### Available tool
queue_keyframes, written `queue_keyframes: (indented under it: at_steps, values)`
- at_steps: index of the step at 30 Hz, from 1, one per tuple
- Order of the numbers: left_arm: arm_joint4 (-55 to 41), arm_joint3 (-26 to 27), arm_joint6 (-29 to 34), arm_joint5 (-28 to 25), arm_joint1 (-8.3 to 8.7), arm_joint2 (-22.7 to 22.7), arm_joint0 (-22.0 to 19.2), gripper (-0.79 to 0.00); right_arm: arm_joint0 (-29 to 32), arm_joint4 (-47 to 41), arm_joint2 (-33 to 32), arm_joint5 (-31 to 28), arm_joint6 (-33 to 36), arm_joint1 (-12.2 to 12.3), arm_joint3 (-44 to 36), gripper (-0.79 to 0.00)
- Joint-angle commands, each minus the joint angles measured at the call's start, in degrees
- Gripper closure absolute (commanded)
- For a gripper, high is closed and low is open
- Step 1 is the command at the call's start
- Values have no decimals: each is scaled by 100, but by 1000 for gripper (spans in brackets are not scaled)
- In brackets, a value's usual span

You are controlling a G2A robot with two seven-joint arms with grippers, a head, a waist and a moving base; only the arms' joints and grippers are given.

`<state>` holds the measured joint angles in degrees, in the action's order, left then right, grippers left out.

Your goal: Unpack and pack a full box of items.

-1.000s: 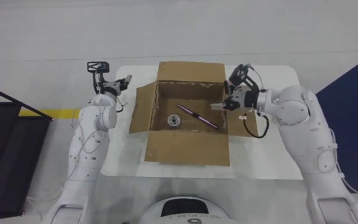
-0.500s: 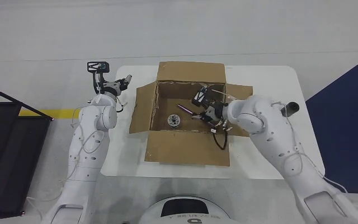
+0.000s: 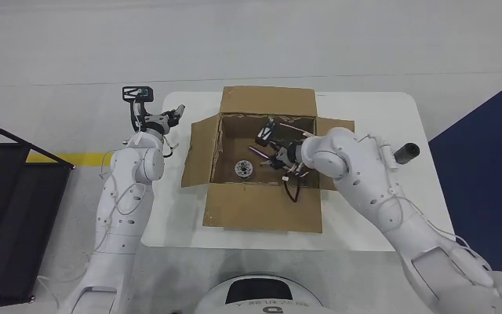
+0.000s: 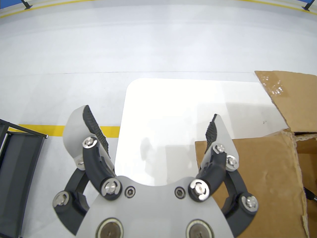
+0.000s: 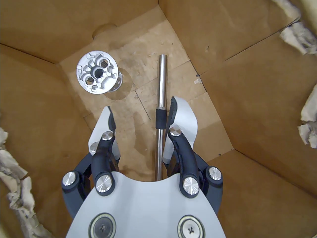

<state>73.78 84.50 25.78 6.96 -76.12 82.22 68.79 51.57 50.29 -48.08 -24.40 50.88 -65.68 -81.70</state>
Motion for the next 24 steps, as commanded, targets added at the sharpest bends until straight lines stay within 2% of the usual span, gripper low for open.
queue_keyframes:
  at_steps: [1, 8, 12, 13, 14, 15, 19, 24]
  values:
    - [-1, 0, 0, 0, 0, 2, 0, -785, 5, -15, -15, -8, 7, 5, -4, -785]
    - [-1, 0, 0, 0, 0, 2, 0, -785, 13, 7, -19, 14, -16, 6, -5, -785]
    - [-1, 0, 0, 0, 0, 2, 0, -785, 35, 276, 106, 344, -19, -34, 66, -785]
    - [-1, 0, 0, 0, 0, 2, 0, -785, -4, 291, 171, 394, 45, -60, 98, -733]
    - [-1, 0, 0, 0, 0, 2, 0, -785, -32, 329, 254, 464, 81, -89, 137, -517]
    - [-1, 0, 0, 0, 0, 2, 0, -785, -65, 377, 333, 549, 104, -121, 182, -397]
    - [-1, 0, 0, 0, 0, 2, 0, -785, -235, 476, 634, 773, 238, -256, 406, -314]
    - [-1, 0, 0, 0, 0, 2, 0, -785, -434, 555, 894, 942, 326, -405, 708, -274]
